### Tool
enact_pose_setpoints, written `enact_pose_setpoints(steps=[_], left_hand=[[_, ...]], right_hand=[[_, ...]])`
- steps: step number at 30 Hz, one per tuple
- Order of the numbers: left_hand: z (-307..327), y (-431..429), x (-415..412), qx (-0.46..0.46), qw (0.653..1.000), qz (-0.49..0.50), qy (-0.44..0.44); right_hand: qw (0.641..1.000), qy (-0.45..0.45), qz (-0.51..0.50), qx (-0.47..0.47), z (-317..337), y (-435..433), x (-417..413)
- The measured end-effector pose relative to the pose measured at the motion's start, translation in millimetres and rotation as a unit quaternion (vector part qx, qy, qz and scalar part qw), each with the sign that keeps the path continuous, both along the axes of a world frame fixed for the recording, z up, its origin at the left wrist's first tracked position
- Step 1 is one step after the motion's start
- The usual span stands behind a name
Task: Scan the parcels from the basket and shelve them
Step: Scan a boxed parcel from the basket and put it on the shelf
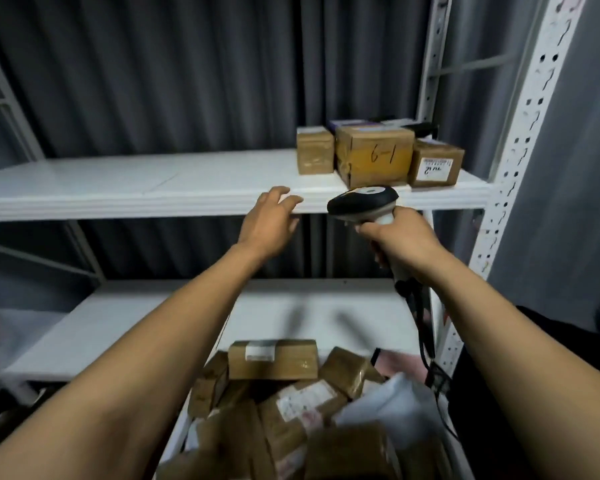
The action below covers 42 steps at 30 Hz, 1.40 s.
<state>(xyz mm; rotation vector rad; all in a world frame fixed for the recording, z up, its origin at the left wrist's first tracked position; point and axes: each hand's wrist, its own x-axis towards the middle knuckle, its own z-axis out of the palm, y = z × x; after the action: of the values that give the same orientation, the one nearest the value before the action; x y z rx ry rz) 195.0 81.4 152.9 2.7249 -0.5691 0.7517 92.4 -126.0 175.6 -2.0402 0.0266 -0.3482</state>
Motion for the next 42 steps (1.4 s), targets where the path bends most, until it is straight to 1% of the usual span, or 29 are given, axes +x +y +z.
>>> enact_pose_setpoints(steps=[1, 3, 6, 8, 11, 14, 19, 25, 28, 31, 33, 35, 37, 40, 42], left_hand=[[-17.5, 7.7, -9.8, 0.003, 1.000, -0.004, 0.007], [-56.3, 23.6, -28.2, 0.017, 0.999, 0.003, 0.050], [-118.5, 48.7, -51.5, 0.057, 0.984, 0.039, 0.164], [-154.8, 65.3, -61.0, 0.066, 0.970, 0.066, 0.226], [-198.0, 89.3, -62.5, 0.050, 0.945, 0.097, 0.307], [-225.4, 104.7, -50.3, 0.030, 0.929, 0.114, 0.352], [-261.9, 115.9, 2.2, 0.020, 0.922, 0.120, 0.367], [-317.1, 127.5, 67.7, 0.026, 0.902, 0.086, 0.423], [-334.2, 133.3, 88.4, 0.023, 0.887, 0.065, 0.456], [-340.7, 138.0, 101.2, 0.062, 0.882, 0.057, 0.463], [-340.6, 139.2, 103.0, 0.071, 0.877, 0.052, 0.473], [-334.0, 138.6, 97.0, 0.050, 0.879, 0.046, 0.473], [-319.5, 136.5, 82.9, 0.003, 0.890, 0.044, 0.454], [-295.3, 131.1, 55.2, -0.094, 0.910, 0.045, 0.402], [-273.9, 123.2, 31.4, -0.174, 0.915, 0.053, 0.360]], right_hand=[[1.000, 0.007, 0.004, 0.005, -10.7, 3.9, -6.9], [0.999, 0.026, 0.013, 0.024, -32.4, 11.1, -18.9], [0.996, 0.067, 0.025, 0.056, -68.2, 25.5, -30.3], [0.993, 0.093, 0.027, 0.071, -90.2, 34.6, -32.8], [0.991, 0.121, 0.026, 0.054, -119.6, 47.8, -28.8], [0.987, 0.155, 0.022, 0.033, -142.2, 58.5, -18.0], [0.980, 0.197, 0.021, -0.018, -179.9, 70.6, 16.8], [0.974, 0.215, 0.011, -0.071, -211.4, 78.1, 61.9], [0.972, 0.224, 0.010, -0.073, -221.8, 80.6, 76.7], [0.970, 0.232, 0.005, -0.068, -232.4, 80.2, 87.5], [0.971, 0.234, 0.001, -0.056, -235.6, 79.4, 90.0], [0.971, 0.236, 0.001, -0.043, -235.6, 78.2, 88.7], [0.973, 0.230, 0.000, -0.031, -230.3, 75.9, 83.1], [0.978, 0.210, 0.001, 0.004, -217.8, 69.4, 71.0], [0.981, 0.190, 0.009, 0.025, -204.0, 63.7, 57.2]])
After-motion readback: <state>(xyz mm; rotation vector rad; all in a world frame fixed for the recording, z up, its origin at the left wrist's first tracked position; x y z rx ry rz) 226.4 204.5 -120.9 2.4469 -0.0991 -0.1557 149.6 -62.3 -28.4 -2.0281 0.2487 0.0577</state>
